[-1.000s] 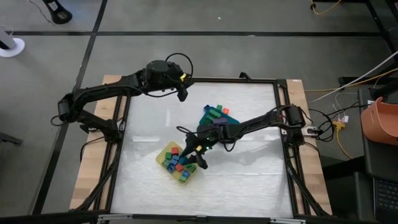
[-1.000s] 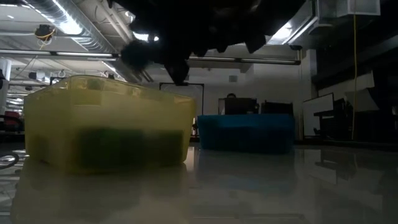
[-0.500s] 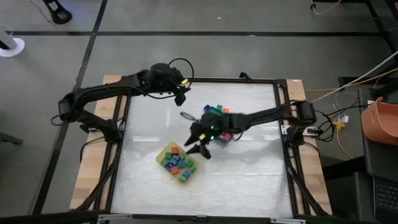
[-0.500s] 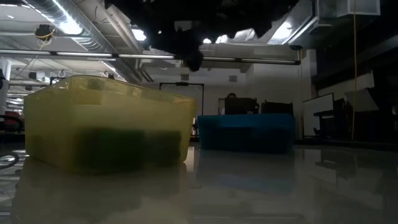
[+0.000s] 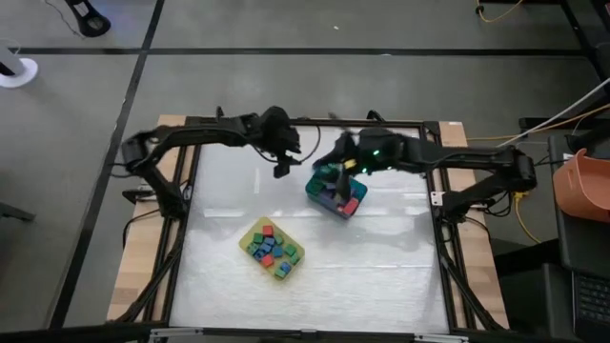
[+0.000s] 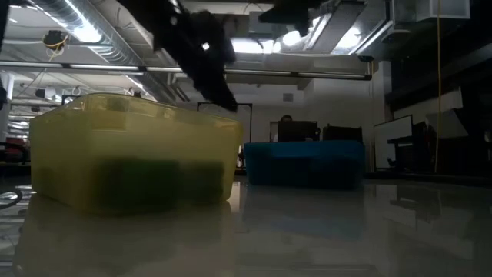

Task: Sort blocks by size
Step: Put the small blue game piece into the yellow bin

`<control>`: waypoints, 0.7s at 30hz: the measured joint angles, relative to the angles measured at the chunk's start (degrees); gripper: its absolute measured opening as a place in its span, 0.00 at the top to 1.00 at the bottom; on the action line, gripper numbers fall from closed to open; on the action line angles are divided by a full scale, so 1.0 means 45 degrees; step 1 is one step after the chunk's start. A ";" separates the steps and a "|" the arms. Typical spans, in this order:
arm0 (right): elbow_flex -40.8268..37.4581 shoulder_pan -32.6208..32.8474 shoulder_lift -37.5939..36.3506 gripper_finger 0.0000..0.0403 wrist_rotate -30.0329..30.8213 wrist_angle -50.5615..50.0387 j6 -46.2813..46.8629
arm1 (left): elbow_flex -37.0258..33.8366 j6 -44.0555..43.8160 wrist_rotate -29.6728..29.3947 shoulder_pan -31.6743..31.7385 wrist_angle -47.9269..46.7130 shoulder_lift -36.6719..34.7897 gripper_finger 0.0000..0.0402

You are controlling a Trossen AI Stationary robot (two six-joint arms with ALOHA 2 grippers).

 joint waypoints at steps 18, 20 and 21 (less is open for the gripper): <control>-0.0002 -0.1854 -0.1398 0.47 0.1535 -0.2979 -0.0073 | 0.0000 -0.1092 0.0321 0.0815 0.5130 0.4211 0.55; -0.0002 -0.1993 -0.1403 0.47 0.1540 -0.3063 -0.0073 | 0.0000 -0.1326 0.0687 0.0813 0.5182 0.4435 0.55; -0.0002 -0.2067 -0.1403 0.47 0.1545 -0.3114 -0.0073 | 0.0000 -0.1472 0.0838 0.0786 0.5247 0.4551 0.55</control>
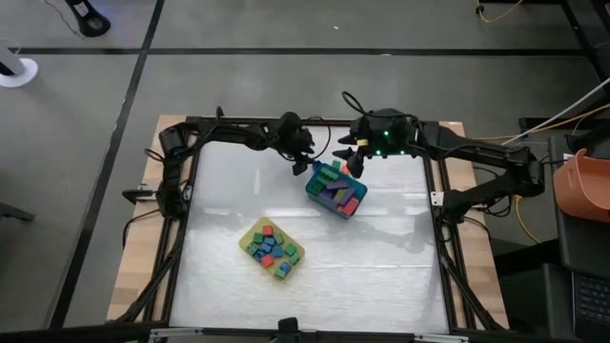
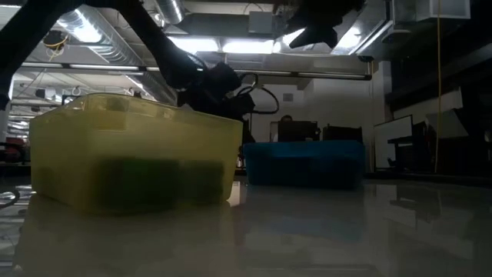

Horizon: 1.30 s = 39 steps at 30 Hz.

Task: Sort blocks by size
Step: Put the small blue game piece into the yellow bin

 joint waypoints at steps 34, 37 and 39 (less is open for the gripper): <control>0.0000 -0.0337 0.0005 0.48 0.0044 -0.0088 -0.0262 | 0.0000 -0.1020 -0.3130 -0.0936 0.0010 0.0540 0.55; 0.0000 -0.0337 0.0005 0.48 0.0039 -0.0093 -0.0262 | 0.0000 -0.1131 -0.3216 -0.1034 -0.0093 0.0585 0.55; 0.0000 -0.0337 0.0005 0.48 0.0039 -0.0097 -0.0262 | 0.0000 -0.1272 -0.3220 -0.1029 -0.0173 0.0618 0.55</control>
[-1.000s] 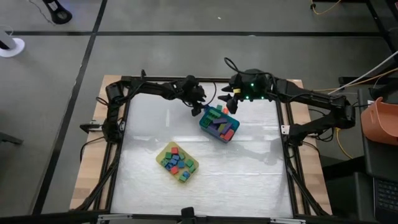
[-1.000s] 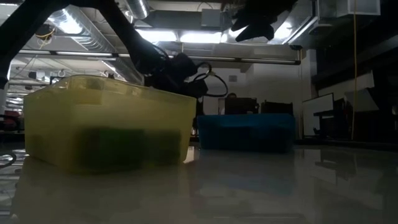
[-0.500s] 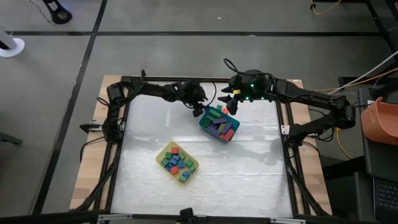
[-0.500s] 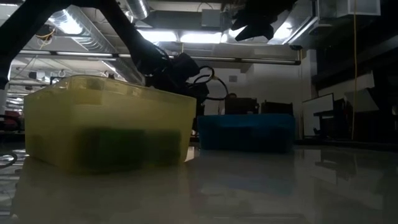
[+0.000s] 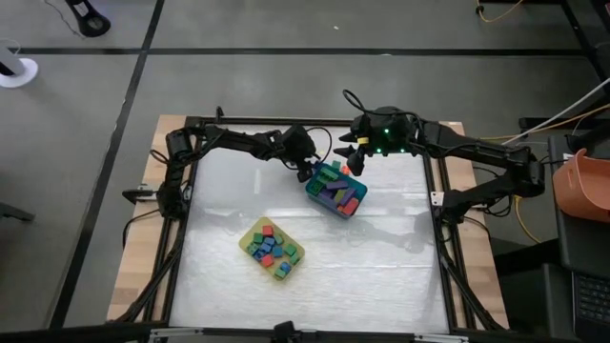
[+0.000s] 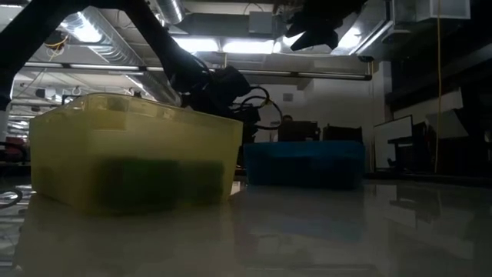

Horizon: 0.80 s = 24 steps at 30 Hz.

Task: Sort blocks by size
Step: Put the small blue game piece into the yellow bin

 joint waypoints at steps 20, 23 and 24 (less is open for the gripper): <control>0.0000 0.0000 0.0000 0.48 -0.0005 -0.0020 -0.0010 | 0.0000 -0.0087 -0.0001 -0.0286 0.0304 0.0000 0.55; 0.0000 0.0000 0.0000 0.48 -0.0005 -0.0025 -0.0010 | 0.0000 -0.0202 0.0004 -0.0330 0.0440 0.0000 0.55; 0.0000 0.0000 0.0000 0.48 -0.0009 -0.0030 -0.0010 | 0.0000 -0.0281 0.0004 -0.0330 0.0462 0.0000 0.55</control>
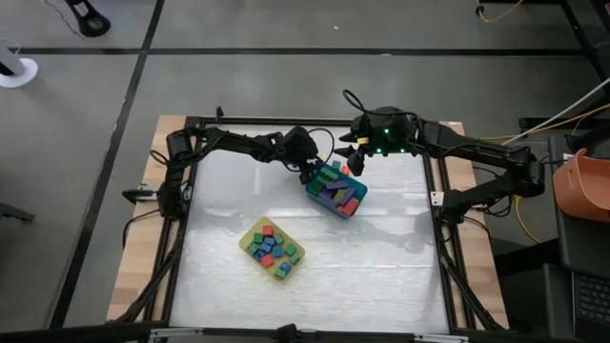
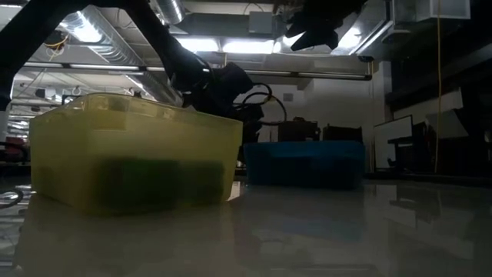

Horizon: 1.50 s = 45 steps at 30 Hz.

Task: Sort blocks by size
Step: Put the small blue game piece into the yellow bin

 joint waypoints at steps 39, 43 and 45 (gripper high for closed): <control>0.0000 0.0005 0.0005 0.48 -0.0108 -0.0400 -0.0991 | 0.0024 -0.2797 0.0432 0.0325 -0.0188 0.0523 0.55; 0.0000 0.0000 0.0005 0.48 -0.0108 -0.0679 -0.0991 | 0.0034 -0.2811 0.0435 0.0330 -0.0755 0.0407 0.55; 0.0000 0.0002 0.0005 0.48 -0.0108 -0.0754 -0.0996 | 0.0034 -0.2811 0.0472 0.0359 -0.0992 0.0313 0.55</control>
